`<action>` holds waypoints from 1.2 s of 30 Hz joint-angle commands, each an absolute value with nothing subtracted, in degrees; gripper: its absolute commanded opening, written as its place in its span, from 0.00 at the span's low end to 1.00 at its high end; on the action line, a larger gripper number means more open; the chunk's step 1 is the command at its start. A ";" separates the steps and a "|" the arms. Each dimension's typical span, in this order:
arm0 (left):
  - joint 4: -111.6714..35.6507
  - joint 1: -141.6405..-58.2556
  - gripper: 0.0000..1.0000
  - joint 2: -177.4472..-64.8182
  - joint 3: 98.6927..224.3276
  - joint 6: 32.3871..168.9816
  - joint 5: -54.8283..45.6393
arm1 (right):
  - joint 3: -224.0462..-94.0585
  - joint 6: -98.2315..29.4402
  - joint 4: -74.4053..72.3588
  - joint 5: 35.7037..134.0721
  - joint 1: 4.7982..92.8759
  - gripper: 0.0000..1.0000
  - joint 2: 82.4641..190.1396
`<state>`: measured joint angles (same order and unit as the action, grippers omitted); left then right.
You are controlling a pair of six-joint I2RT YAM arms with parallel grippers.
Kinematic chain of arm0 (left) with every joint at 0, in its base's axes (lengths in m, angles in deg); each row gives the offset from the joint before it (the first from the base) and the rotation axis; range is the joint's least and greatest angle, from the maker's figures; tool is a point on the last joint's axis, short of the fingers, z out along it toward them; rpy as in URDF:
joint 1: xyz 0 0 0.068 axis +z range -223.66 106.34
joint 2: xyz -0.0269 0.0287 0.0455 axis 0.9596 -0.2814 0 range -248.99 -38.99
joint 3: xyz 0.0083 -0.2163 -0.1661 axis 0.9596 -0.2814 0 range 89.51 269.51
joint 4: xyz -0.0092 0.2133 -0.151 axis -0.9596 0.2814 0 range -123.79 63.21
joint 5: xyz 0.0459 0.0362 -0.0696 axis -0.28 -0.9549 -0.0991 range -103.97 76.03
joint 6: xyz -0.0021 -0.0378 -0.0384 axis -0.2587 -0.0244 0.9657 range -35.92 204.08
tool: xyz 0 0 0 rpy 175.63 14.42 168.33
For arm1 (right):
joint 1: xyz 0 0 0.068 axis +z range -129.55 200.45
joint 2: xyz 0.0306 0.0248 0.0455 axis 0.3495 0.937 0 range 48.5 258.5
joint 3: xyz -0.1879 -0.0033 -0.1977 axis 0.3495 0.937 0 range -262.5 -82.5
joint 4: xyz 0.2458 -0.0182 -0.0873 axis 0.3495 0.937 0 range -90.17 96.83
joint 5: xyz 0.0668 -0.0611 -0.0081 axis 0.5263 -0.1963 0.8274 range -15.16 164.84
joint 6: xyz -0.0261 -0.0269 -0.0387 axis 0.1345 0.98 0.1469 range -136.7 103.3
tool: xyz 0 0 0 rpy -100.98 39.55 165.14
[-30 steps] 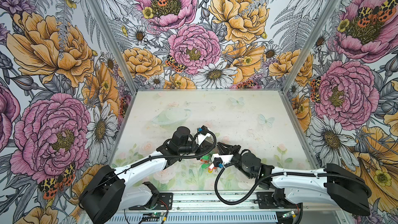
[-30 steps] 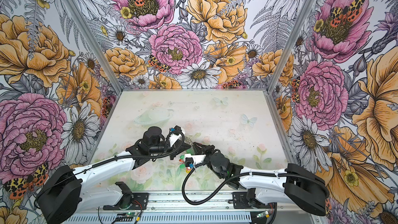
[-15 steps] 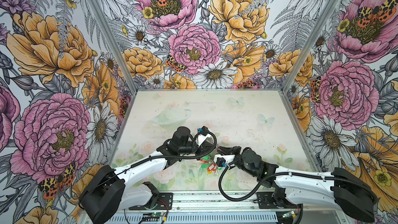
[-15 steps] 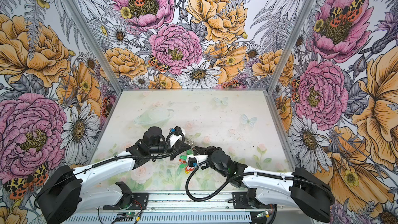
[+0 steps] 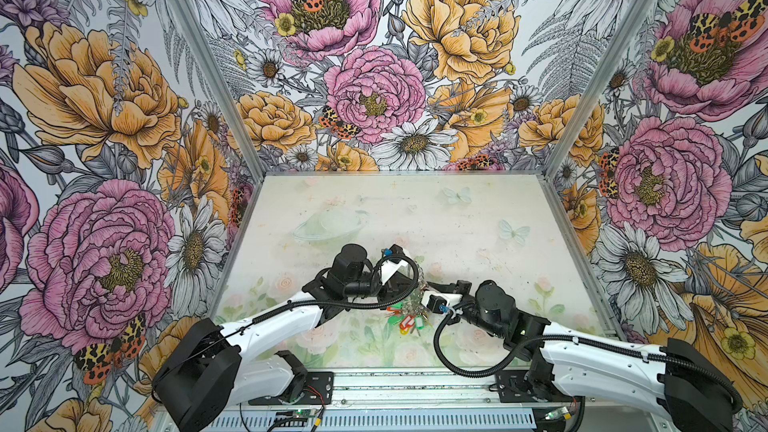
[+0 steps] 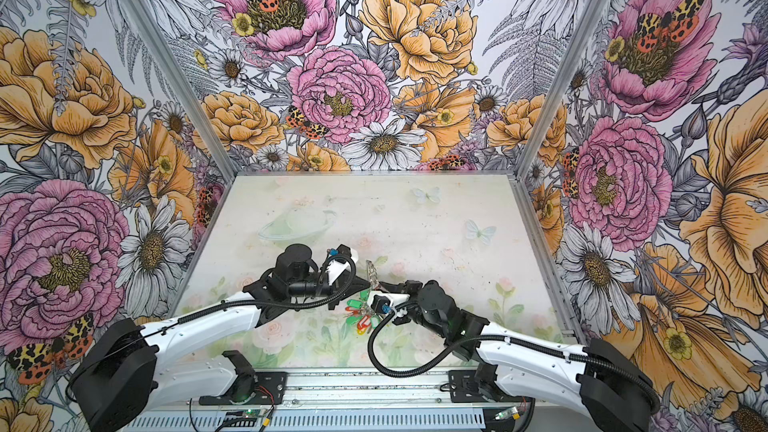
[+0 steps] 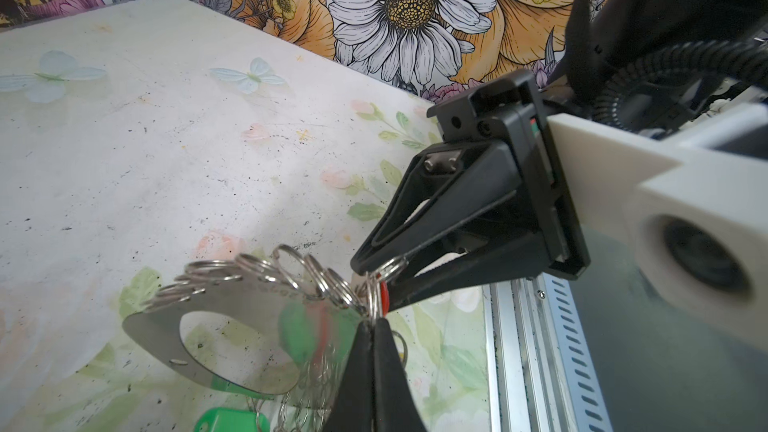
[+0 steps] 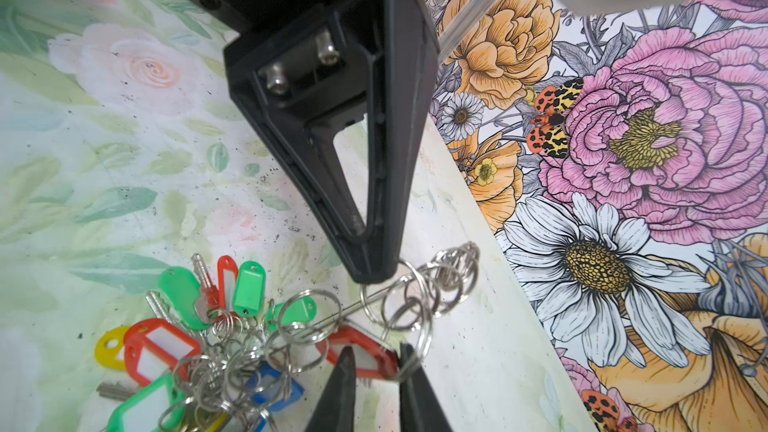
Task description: Put the keys on the keyring
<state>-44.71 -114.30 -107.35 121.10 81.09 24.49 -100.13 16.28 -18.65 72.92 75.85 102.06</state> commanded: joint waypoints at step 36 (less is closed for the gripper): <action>-45.57 -117.94 0.00 -105.88 123.87 76.59 20.60 | -107.97 7.60 -12.03 68.75 75.85 0.00 103.56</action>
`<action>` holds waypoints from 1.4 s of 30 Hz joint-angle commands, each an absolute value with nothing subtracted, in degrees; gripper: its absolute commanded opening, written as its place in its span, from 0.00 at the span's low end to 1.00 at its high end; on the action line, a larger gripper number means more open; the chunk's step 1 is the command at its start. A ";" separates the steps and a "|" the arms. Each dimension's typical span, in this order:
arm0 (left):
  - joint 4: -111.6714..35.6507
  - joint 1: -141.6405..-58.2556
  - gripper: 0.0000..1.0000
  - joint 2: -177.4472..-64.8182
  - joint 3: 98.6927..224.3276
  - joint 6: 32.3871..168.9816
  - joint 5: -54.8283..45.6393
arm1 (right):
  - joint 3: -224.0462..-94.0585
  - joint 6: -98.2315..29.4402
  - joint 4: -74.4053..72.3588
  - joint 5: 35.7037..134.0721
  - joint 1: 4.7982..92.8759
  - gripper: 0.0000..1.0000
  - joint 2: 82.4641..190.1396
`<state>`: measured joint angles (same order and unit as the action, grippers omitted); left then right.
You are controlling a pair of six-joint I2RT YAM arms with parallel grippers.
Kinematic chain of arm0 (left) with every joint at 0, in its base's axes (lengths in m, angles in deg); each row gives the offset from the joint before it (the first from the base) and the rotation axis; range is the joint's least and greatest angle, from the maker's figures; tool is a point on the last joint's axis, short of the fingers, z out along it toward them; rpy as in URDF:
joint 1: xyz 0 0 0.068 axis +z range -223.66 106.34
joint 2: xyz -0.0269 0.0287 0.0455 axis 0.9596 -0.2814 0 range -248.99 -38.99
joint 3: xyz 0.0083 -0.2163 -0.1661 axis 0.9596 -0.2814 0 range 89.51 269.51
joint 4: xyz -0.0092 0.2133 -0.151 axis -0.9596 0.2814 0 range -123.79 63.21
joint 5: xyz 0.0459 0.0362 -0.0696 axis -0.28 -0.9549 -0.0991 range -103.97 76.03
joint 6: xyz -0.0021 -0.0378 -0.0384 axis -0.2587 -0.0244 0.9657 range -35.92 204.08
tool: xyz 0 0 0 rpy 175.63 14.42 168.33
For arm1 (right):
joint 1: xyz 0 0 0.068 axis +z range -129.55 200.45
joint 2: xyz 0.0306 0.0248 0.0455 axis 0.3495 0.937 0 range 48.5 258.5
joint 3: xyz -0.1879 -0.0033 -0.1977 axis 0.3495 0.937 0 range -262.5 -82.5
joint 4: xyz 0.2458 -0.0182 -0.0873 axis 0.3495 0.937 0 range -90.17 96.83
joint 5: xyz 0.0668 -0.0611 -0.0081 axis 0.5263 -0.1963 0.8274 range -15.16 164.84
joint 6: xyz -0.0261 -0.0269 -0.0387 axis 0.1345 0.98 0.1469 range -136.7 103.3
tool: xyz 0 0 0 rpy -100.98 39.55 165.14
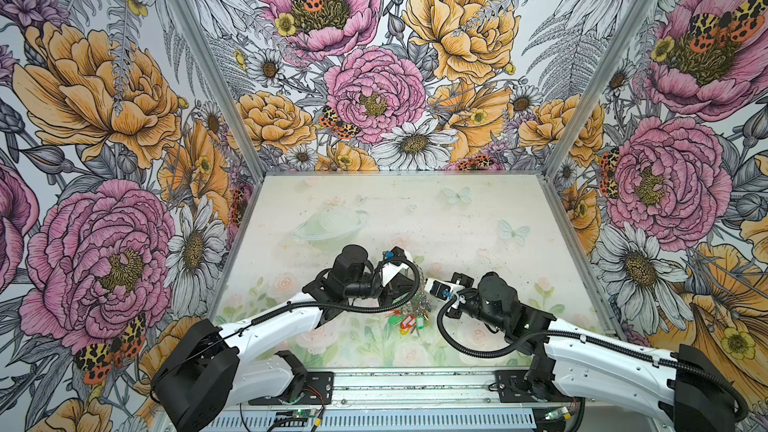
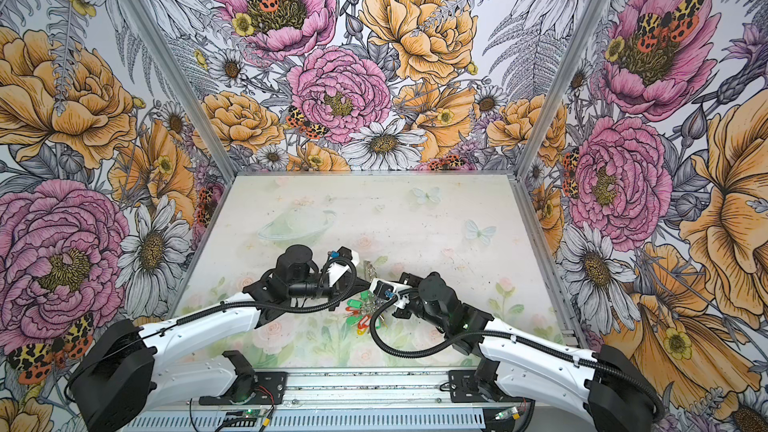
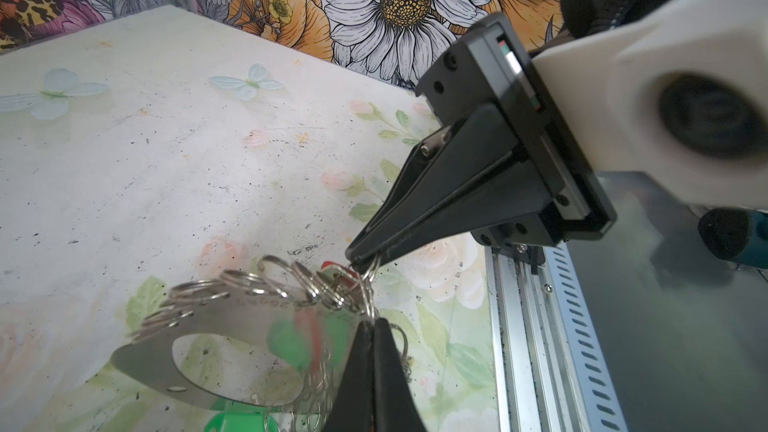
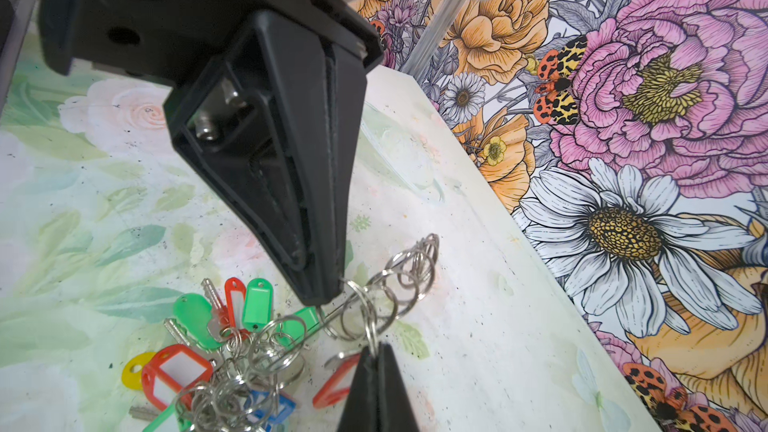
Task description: Put the keys on the keyring
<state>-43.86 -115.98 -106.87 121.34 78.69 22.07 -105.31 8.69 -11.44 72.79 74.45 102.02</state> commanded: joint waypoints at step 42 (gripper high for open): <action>-49.14 -118.55 0.00 -108.13 123.89 78.05 18.52 | -110.08 1.01 -23.04 70.45 79.39 0.00 110.38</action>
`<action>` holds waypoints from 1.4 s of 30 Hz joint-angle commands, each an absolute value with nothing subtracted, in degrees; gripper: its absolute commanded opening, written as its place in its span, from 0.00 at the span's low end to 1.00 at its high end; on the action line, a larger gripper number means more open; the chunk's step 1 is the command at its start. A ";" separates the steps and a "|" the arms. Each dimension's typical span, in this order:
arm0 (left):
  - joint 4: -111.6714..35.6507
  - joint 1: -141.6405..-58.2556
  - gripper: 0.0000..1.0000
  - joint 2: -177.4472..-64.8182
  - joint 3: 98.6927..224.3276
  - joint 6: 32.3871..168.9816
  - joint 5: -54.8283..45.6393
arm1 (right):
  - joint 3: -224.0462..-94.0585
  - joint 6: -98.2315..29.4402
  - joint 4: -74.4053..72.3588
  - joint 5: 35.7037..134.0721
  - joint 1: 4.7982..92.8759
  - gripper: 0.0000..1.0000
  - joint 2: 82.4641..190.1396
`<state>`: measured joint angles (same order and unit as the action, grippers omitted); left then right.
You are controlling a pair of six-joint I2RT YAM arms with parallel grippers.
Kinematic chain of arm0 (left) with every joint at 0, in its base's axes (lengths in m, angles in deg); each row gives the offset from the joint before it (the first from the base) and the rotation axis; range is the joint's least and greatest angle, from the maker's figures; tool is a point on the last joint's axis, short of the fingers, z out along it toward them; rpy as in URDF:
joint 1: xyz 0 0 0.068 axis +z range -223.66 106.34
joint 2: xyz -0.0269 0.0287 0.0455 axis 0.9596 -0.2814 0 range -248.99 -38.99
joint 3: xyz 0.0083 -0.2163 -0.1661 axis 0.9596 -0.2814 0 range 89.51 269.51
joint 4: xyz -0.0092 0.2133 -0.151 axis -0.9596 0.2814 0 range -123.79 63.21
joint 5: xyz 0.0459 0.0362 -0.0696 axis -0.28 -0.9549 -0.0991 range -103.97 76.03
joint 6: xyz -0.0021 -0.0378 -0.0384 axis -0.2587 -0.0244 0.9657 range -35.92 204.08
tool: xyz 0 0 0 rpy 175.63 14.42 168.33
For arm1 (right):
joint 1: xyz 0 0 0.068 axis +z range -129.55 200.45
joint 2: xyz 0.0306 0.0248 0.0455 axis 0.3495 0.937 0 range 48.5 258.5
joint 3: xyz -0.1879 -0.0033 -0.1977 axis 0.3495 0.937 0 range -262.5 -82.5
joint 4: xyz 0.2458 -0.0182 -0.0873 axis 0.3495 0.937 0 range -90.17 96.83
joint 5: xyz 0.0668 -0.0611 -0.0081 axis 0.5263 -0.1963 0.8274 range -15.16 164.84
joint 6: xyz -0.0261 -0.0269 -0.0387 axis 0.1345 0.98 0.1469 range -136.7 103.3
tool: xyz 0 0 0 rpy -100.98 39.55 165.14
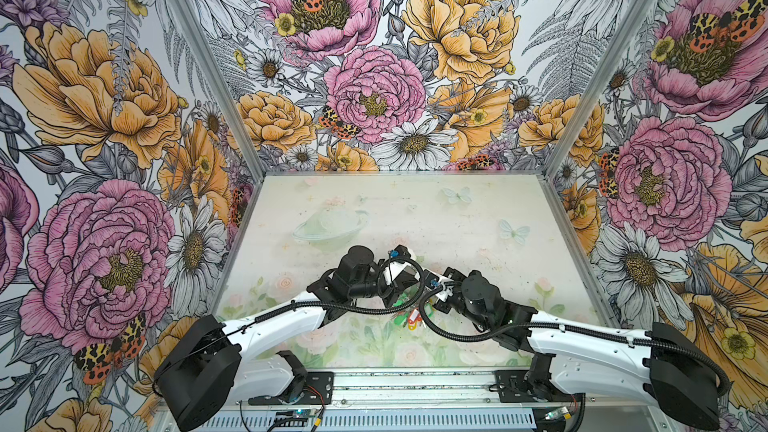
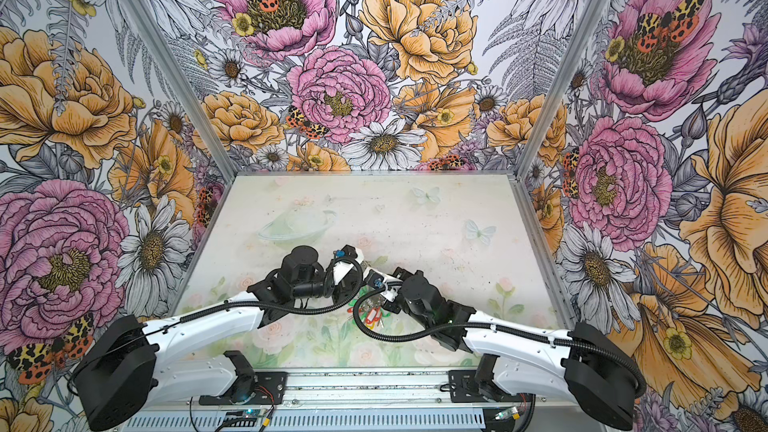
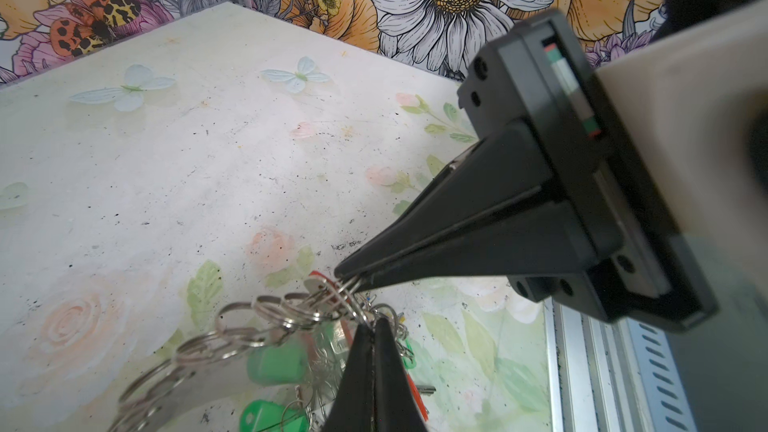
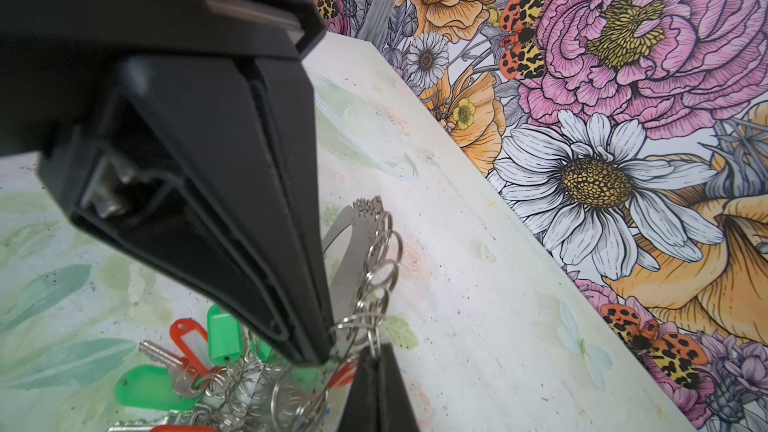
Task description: Put the keys on the keyring
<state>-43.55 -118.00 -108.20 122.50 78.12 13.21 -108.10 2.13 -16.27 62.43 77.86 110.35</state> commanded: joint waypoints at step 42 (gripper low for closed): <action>-45.30 -116.46 0.00 -106.54 122.38 73.93 19.72 | -106.53 1.26 -12.86 70.59 73.58 0.20 98.04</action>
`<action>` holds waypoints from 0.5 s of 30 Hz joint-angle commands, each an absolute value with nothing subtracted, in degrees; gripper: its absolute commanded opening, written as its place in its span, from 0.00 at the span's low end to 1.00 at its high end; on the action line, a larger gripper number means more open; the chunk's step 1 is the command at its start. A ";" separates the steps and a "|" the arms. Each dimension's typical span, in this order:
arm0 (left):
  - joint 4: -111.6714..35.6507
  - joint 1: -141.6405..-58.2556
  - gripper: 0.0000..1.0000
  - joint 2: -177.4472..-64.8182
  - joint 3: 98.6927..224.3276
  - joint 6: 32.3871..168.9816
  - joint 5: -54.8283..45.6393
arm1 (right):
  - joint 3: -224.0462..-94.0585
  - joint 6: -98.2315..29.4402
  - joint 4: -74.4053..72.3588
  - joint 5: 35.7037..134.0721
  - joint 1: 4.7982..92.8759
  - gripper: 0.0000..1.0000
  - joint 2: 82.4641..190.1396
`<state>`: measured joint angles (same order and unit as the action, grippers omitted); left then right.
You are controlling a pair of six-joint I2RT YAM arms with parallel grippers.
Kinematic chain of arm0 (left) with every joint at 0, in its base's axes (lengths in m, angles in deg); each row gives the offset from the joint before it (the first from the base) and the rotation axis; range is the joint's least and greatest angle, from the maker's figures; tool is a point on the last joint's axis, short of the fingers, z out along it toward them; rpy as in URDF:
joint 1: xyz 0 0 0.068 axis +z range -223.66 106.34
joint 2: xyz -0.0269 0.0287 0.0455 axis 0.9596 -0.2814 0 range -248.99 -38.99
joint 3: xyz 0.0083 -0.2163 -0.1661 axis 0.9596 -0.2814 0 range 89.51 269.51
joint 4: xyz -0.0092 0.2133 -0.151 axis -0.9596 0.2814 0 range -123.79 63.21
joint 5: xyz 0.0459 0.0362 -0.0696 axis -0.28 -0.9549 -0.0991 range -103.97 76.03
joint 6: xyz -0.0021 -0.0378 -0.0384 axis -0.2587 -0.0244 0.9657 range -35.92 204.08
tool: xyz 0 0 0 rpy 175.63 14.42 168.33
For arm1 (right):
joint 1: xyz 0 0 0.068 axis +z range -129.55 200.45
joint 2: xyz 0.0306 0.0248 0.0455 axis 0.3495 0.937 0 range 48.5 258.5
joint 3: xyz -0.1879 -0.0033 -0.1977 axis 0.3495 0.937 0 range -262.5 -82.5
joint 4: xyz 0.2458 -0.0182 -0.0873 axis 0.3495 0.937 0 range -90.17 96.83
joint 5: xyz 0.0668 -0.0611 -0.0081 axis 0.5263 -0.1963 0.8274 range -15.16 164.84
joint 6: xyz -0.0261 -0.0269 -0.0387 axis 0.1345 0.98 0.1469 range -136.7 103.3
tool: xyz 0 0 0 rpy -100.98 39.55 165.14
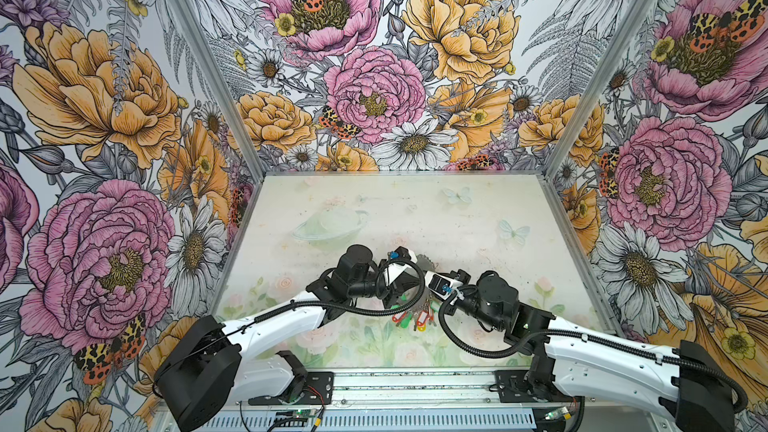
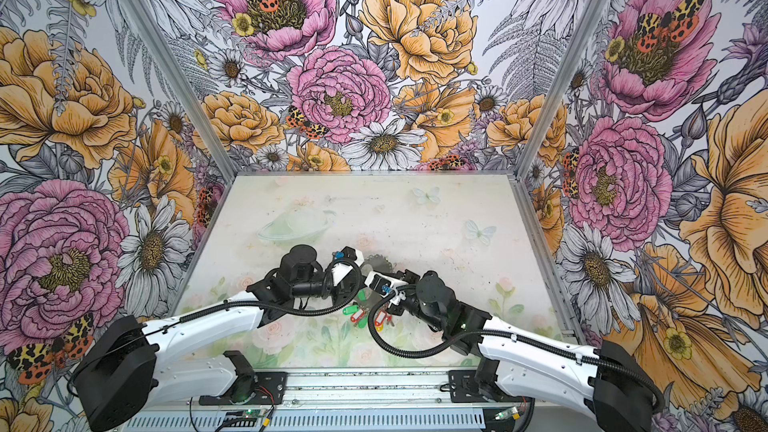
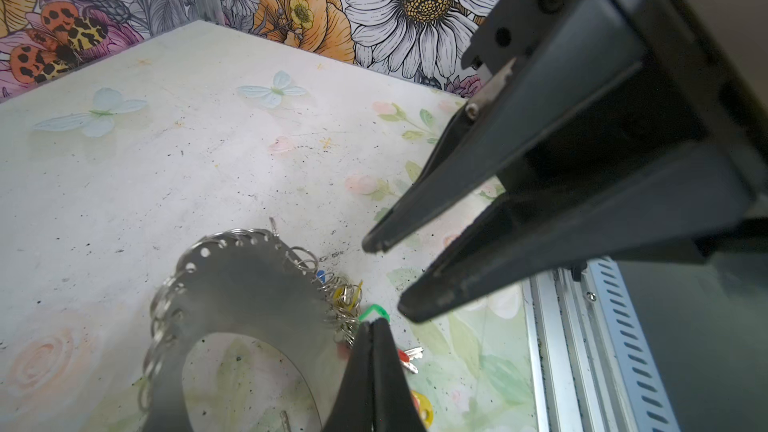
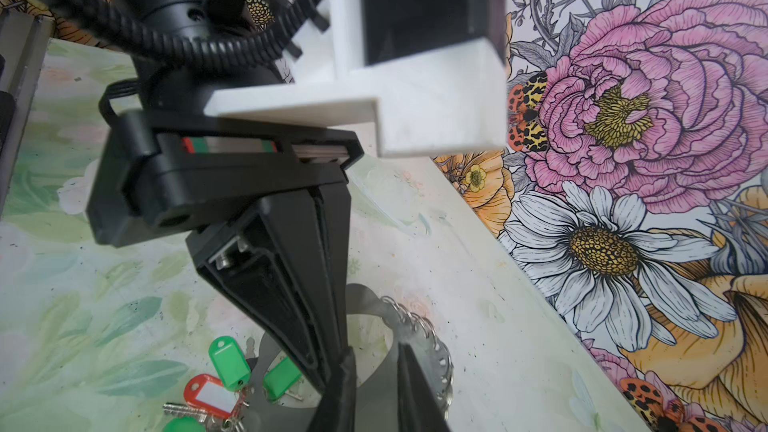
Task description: Put the keys on the keyring
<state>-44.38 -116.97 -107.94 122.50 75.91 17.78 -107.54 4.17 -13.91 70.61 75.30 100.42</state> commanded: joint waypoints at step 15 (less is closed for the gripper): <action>-39.39 -113.91 0.15 -118.56 130.47 83.38 -0.64 | -105.44 -32.55 -5.10 54.99 58.68 0.28 98.21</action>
<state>-42.50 -114.37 -115.41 127.07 78.67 8.19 -104.19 -19.15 -9.65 58.54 62.02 96.86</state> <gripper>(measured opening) 0.124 0.276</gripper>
